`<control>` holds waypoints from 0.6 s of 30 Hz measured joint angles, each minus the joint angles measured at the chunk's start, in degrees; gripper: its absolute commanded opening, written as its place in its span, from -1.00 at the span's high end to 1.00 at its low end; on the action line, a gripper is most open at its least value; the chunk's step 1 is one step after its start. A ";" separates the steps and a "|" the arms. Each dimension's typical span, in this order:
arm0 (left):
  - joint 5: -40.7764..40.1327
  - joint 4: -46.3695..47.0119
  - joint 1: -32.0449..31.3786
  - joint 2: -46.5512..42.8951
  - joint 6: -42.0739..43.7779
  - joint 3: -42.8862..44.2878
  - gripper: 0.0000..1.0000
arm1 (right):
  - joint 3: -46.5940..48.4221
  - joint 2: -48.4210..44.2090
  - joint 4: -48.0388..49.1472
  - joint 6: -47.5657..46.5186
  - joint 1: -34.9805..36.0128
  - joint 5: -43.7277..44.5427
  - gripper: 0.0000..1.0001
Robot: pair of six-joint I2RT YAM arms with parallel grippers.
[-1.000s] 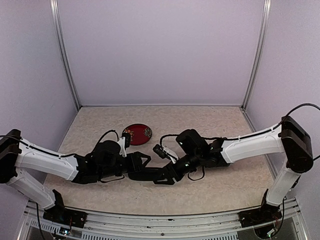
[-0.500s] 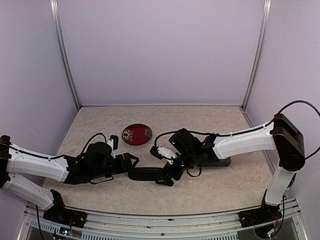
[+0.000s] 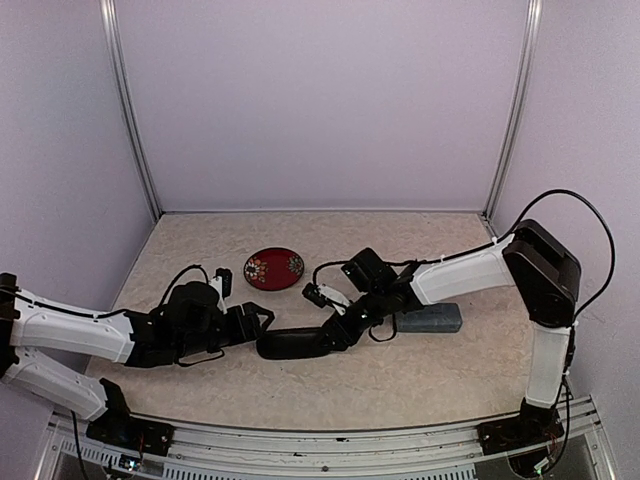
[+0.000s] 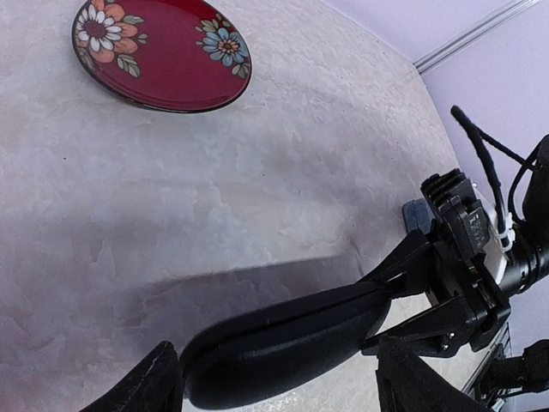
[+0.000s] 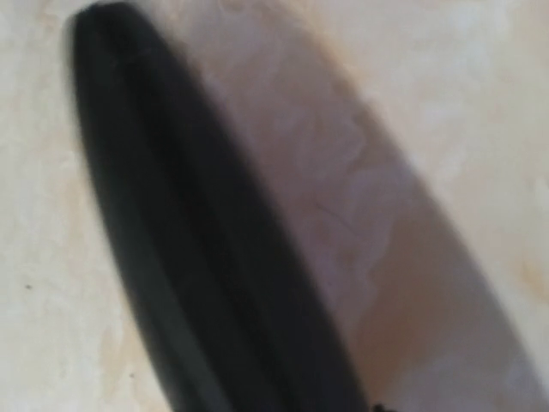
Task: Organize the sunglasses
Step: Move the case with the sunglasses to the center of the board.
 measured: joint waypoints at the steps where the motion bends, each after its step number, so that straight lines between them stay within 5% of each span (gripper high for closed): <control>1: 0.00 0.00 0.11 0.00 0.02 -0.04 -0.51 | -1.05 -0.07 1.38 1.18 -0.59 -1.55 0.16; 11: 0.04 0.04 0.35 0.44 0.00 -0.07 -0.52 | -9.14 -1.75 11.52 12.76 -3.43 -9.31 0.45; 18: 0.44 0.07 0.31 3.15 -0.02 0.04 -0.53 | -14.91 -5.40 15.89 21.92 -5.62 -7.89 0.04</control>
